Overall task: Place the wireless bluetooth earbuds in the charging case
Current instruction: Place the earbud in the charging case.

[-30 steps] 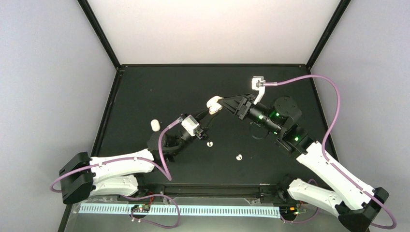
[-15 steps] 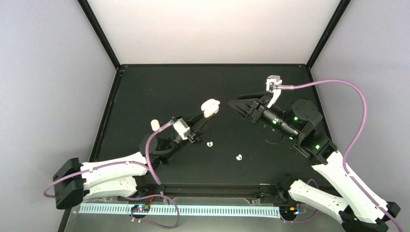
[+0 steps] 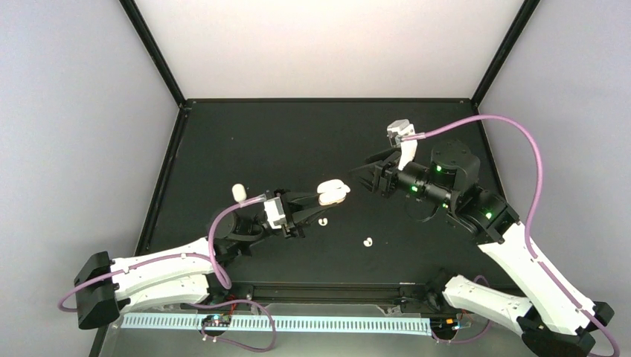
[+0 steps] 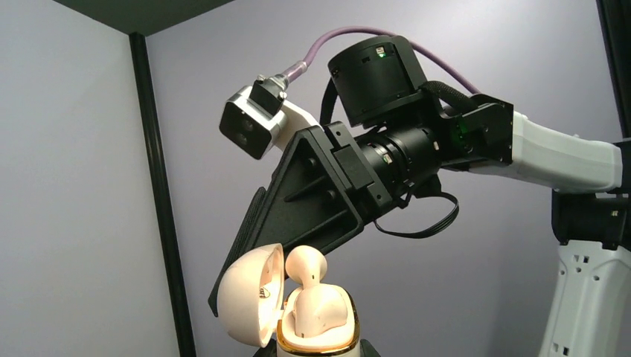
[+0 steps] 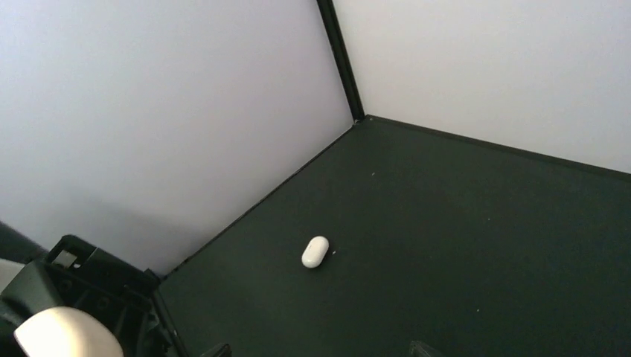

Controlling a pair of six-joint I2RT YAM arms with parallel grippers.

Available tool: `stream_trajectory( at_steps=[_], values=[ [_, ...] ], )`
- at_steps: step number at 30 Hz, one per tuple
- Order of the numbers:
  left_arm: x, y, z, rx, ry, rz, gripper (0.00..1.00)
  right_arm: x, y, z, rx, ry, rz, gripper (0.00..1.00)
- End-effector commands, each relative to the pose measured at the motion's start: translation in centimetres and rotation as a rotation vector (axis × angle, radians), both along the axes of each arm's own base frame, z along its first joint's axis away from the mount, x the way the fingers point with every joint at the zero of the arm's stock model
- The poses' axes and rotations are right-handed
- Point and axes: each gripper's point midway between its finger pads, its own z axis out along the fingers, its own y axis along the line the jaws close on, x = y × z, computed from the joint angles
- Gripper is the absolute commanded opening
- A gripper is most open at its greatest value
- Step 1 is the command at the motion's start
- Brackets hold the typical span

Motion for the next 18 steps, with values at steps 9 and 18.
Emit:
stream_trajectory(
  at_steps=[9,18],
  values=[
    [0.6,-0.2,-0.4,0.012,0.039,0.019,0.02,-2.0,0.1,0.5,-0.015,-0.027,0.089,0.61],
    [1.8,-0.3,-0.7,0.021,0.056,0.080,0.01,-2.2,0.3,0.2,-0.022,-0.022,0.109,0.60]
  ],
)
